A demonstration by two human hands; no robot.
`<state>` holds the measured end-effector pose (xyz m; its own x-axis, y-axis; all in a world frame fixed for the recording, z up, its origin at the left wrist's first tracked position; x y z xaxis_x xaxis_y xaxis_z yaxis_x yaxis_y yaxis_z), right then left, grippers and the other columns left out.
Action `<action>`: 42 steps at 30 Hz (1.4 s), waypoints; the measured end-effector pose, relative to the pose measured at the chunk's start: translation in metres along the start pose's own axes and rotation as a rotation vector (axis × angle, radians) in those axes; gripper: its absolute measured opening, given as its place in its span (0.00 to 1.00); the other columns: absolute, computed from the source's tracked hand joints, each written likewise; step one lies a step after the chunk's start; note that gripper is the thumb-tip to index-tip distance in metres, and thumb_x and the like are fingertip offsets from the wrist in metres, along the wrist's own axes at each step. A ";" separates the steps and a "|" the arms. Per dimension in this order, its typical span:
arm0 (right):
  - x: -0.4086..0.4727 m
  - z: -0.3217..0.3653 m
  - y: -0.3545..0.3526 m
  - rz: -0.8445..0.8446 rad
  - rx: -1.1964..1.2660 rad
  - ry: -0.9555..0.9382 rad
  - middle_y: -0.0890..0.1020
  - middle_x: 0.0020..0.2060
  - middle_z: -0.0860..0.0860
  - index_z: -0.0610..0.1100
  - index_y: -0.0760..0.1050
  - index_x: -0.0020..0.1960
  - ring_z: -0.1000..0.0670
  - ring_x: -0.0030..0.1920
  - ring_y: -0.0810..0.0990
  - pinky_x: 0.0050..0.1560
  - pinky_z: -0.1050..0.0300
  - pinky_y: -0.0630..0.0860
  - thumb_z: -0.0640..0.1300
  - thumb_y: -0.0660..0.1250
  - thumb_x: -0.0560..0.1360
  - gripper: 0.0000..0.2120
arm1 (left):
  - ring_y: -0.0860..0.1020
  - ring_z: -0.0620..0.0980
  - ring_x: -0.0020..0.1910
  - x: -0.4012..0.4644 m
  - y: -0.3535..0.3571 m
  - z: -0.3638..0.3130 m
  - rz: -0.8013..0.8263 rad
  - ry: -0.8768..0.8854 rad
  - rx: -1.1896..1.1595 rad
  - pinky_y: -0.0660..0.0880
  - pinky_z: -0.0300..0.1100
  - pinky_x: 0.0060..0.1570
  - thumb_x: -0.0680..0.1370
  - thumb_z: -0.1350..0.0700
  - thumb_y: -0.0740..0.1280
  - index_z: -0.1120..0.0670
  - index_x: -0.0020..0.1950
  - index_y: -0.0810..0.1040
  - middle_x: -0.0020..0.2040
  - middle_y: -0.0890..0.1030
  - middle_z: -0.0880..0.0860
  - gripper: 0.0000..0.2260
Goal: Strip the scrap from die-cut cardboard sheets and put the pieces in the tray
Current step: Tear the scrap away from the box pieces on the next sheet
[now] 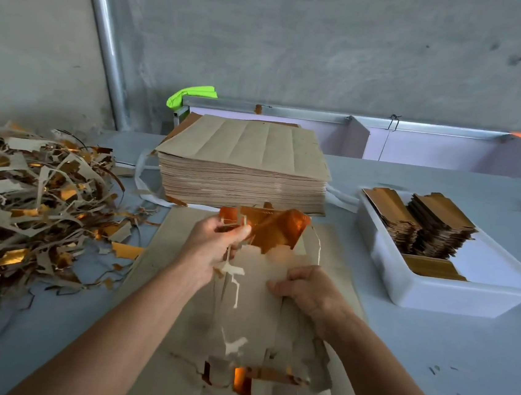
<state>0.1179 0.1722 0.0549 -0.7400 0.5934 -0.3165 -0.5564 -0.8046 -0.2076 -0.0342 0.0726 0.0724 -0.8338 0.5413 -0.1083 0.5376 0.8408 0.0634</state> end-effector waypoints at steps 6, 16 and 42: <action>0.006 -0.019 -0.028 -0.241 0.404 0.103 0.84 0.41 0.42 0.40 0.79 0.42 0.43 0.42 0.83 0.33 0.53 0.79 0.39 0.73 0.71 0.04 | 0.81 0.54 0.46 0.010 -0.025 -0.003 -0.141 0.028 -0.163 0.77 0.41 0.35 0.77 0.60 0.67 0.56 0.50 0.76 0.47 0.80 0.55 0.04; 0.003 -0.039 -0.070 -0.657 0.715 -0.051 0.81 0.37 0.50 0.43 0.77 0.35 0.52 0.39 0.78 0.38 0.57 0.74 0.43 0.71 0.73 0.09 | 0.77 0.46 0.37 0.017 -0.054 0.003 -0.352 0.262 0.295 0.74 0.36 0.37 0.79 0.59 0.63 0.56 0.50 0.74 0.44 0.79 0.54 0.01; 0.009 0.000 -0.047 -0.173 0.129 -0.203 0.82 0.44 0.51 0.50 0.82 0.45 0.52 0.43 0.81 0.36 0.62 0.79 0.31 0.63 0.75 0.16 | 0.78 0.44 0.59 -0.024 -0.020 0.001 0.062 0.359 0.007 0.73 0.35 0.60 0.78 0.66 0.62 0.48 0.60 0.77 0.60 0.79 0.49 0.16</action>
<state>0.1373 0.2153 0.0623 -0.6833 0.7243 -0.0922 -0.7147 -0.6893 -0.1189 -0.0246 0.0429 0.0723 -0.7897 0.5597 0.2511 0.5885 0.8068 0.0522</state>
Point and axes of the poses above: each hand's wrist, its own x-axis towards the middle knuckle, its own y-axis out of the palm, z = x × y, the point moved 6 cm from there along x, towards the middle knuckle
